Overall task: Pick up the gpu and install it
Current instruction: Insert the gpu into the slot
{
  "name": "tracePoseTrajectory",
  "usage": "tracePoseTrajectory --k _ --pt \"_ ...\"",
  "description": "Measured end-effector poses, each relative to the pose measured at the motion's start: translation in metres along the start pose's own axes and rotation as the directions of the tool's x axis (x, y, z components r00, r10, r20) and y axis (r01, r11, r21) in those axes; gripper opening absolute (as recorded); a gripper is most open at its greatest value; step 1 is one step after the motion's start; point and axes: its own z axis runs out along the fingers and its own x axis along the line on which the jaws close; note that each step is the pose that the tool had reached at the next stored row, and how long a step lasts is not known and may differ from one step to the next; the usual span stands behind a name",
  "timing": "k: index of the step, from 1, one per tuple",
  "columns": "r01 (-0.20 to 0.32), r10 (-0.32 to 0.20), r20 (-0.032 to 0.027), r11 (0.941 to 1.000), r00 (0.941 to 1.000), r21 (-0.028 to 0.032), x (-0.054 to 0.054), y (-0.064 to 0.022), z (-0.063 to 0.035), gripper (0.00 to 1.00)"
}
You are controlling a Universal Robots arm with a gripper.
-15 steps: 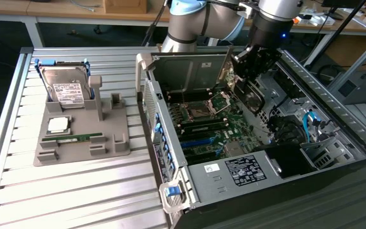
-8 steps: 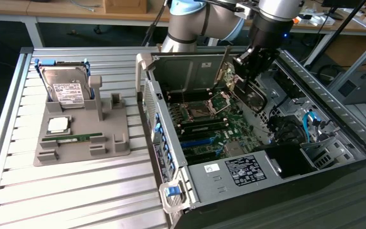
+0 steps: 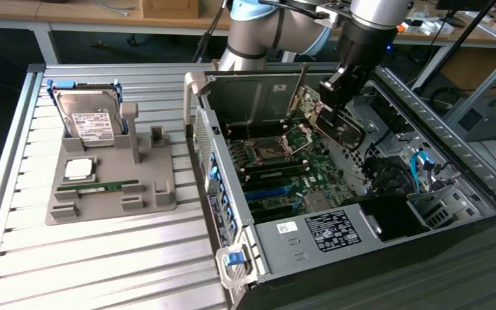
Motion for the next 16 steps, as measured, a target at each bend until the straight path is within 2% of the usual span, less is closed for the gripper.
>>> tracePoseTrajectory --k 10,14,16 --pt "0.093 -0.093 0.0033 0.9957 0.9957 0.0024 0.0 0.0 0.0001 0.27" --pt "0.147 -0.147 0.0063 0.9891 0.9891 0.0019 0.0 0.0 0.0001 0.27" --pt "0.182 -0.182 0.0085 0.9833 0.9833 0.0016 0.0 0.0 0.0002 0.27"
